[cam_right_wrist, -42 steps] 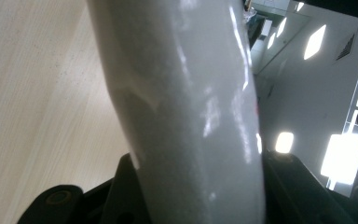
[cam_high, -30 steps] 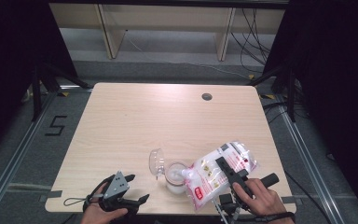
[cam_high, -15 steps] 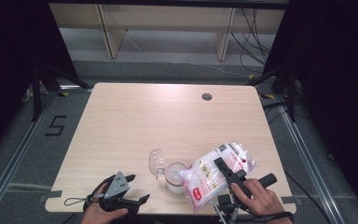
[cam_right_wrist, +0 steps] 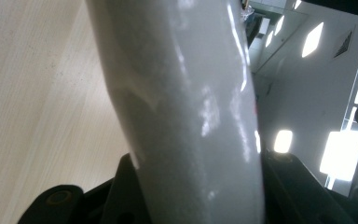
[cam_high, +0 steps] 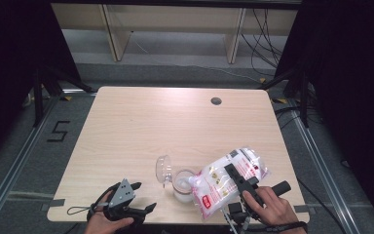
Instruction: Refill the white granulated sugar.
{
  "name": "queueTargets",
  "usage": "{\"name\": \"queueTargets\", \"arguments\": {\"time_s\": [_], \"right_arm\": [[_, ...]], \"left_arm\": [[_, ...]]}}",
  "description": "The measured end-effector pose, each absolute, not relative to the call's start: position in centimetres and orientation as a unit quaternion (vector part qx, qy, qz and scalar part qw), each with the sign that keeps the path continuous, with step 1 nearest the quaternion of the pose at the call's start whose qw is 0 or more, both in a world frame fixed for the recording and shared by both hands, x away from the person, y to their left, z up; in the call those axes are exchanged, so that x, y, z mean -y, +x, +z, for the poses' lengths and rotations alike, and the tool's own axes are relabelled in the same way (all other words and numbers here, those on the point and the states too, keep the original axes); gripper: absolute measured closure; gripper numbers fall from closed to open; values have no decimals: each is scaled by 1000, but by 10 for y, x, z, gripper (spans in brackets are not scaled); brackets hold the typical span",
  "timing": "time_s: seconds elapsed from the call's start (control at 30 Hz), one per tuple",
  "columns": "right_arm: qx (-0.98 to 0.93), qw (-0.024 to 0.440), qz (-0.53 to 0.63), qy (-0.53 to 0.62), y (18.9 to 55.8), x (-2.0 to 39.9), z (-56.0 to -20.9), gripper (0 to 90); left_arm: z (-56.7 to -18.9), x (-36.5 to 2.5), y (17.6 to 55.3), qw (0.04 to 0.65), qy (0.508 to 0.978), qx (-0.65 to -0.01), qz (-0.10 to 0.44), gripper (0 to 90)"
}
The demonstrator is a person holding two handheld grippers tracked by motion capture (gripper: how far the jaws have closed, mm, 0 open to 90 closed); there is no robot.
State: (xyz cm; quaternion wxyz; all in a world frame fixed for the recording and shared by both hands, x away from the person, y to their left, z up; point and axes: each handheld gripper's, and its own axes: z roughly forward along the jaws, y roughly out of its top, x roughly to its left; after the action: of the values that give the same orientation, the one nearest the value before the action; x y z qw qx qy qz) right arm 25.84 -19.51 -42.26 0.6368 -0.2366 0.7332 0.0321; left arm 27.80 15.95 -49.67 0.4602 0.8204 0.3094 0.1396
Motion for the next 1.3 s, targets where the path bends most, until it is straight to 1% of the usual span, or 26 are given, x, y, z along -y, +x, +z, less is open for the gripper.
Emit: {"name": "queueTargets", "arguments": {"time_s": [0.07, 0.1, 0.3, 0.37, 0.43, 0.57, 0.6, 0.63, 0.8, 0.87, 1.03, 1.07, 1.1, 1.13, 1.3], "right_arm": [[-734, 636, 33, -236, 258, 195, -422, 671], [-735, 636, 34, -234, 258, 196, -423, 672], [-737, 633, 40, -232, 259, 194, -425, 672], [-742, 632, 46, -218, 257, 196, -427, 672], [-732, 636, 35, -241, 259, 196, -424, 672], [-743, 630, 40, -223, 258, 196, -424, 672], [-739, 631, 34, -236, 259, 196, -423, 672], [-739, 630, 34, -236, 259, 196, -423, 672], [-741, 629, 34, -232, 258, 196, -423, 672], [-732, 632, 36, -253, 260, 195, -421, 672], [-729, 635, 42, -252, 261, 196, -422, 673], [-734, 631, 39, -248, 260, 195, -421, 673], [-738, 632, 46, -233, 259, 195, -423, 673], [-741, 629, 41, -232, 259, 196, -423, 673], [-736, 629, 38, -247, 260, 195, -422, 673]], "left_arm": [[-497, -159, 277, 464, 817, -316, 136, 164], [-496, -161, 278, 450, 825, -310, 148, 164], [-497, -158, 277, 463, 817, -316, 135, 164], [-496, -160, 277, 455, 821, -313, 145, 164], [-497, -160, 277, 455, 821, -313, 145, 164], [-497, -160, 278, 458, 820, -313, 141, 164], [-497, -159, 277, 462, 817, -316, 139, 164], [-496, -161, 278, 453, 824, -310, 144, 164], [-497, -159, 277, 461, 818, -315, 138, 164], [-497, -159, 278, 460, 818, -315, 141, 164], [-497, -160, 278, 457, 819, -314, 144, 164], [-497, -159, 277, 462, 818, -315, 137, 164], [-497, -159, 277, 461, 818, -314, 137, 164], [-495, -162, 278, 444, 827, -309, 151, 164], [-496, -161, 278, 449, 825, -309, 148, 164]]}}
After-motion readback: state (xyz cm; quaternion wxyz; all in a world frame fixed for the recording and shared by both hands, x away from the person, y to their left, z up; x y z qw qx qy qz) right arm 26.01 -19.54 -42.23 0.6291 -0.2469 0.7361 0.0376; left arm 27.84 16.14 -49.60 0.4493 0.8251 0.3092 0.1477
